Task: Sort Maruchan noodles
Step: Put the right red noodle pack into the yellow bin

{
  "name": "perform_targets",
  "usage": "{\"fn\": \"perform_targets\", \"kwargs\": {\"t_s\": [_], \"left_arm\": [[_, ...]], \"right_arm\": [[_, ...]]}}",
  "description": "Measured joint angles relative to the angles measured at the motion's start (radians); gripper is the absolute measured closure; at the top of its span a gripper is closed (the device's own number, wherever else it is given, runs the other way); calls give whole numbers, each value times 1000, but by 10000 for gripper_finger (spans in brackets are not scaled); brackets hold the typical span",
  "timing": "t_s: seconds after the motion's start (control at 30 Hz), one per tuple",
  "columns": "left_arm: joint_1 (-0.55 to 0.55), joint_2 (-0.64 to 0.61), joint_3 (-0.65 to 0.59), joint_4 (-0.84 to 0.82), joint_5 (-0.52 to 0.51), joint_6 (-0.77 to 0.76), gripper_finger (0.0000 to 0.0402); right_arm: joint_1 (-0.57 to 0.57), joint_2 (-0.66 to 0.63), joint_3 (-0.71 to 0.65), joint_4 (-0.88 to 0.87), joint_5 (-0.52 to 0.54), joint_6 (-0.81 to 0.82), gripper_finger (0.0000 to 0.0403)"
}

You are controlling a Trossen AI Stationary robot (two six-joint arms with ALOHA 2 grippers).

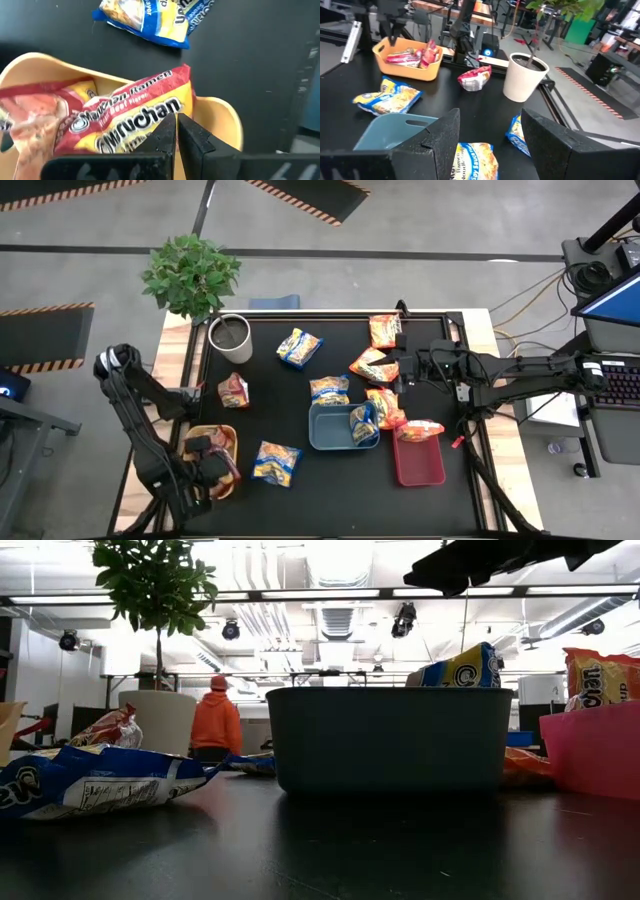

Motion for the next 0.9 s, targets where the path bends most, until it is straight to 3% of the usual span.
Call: {"fn": "perform_targets", "kwargs": {"t_s": [0.13, 0.23, 0.5, 0.63, 0.9], "left_arm": [[0, -60, 0, -114, 9, -70, 401], [0, -87, -6, -243, 97, -141, 401], [-4, -106, -13, -202, 137, -236, 395], [-18, -65, -13, -212, 205, -237, 355], [-43, 32, -14, -219, 220, -257, 234]], "right_arm": [[1, 0, 0, -1, -12, 10, 202], [1, 5, 0, -8, -12, 25, 202], [1, 14, 0, -21, -14, 13, 202], [1, 14, 0, -22, -25, 9, 202], [1, 14, 0, -22, -87, 10, 202]]}}
